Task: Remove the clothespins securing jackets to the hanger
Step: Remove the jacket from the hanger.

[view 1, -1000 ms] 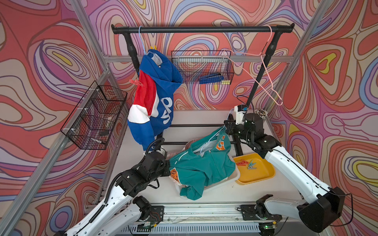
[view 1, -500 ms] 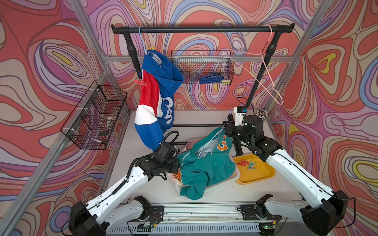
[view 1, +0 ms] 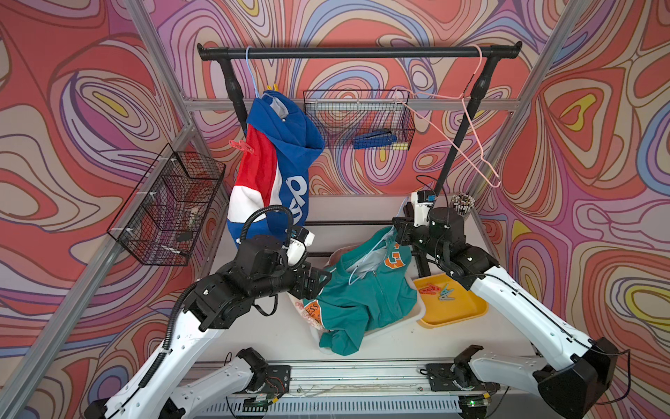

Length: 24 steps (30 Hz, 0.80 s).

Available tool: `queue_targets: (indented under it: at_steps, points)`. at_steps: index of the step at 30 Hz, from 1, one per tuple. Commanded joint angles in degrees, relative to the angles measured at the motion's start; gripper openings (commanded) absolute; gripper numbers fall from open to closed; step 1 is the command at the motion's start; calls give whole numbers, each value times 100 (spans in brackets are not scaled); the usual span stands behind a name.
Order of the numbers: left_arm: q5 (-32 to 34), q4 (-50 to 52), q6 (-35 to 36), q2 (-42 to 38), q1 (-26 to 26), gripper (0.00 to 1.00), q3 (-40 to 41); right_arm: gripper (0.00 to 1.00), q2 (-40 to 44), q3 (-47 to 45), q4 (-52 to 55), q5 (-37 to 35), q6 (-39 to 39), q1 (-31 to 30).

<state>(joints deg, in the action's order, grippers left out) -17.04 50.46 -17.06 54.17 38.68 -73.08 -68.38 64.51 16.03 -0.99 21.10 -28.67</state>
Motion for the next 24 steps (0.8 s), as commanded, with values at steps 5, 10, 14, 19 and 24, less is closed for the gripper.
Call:
queue_targets:
  at_steps: [5,10,14,19,24]
  points:
    - [-187,203,466,735,678,76,-479,0,-87,61,-99,-41,4,-98]
    - [-104,149,484,1130,848,72,-674,0,-105,88,-64,-53,-20,-133]
    - [43,282,557,1375,901,63,-817,0,-105,91,-56,-72,-22,-139]
    - [16,249,539,1526,912,39,-834,0,-127,114,-63,-67,-32,-168]
    - [-34,265,437,1594,911,0,-857,0,-114,149,-68,-74,-71,-234]
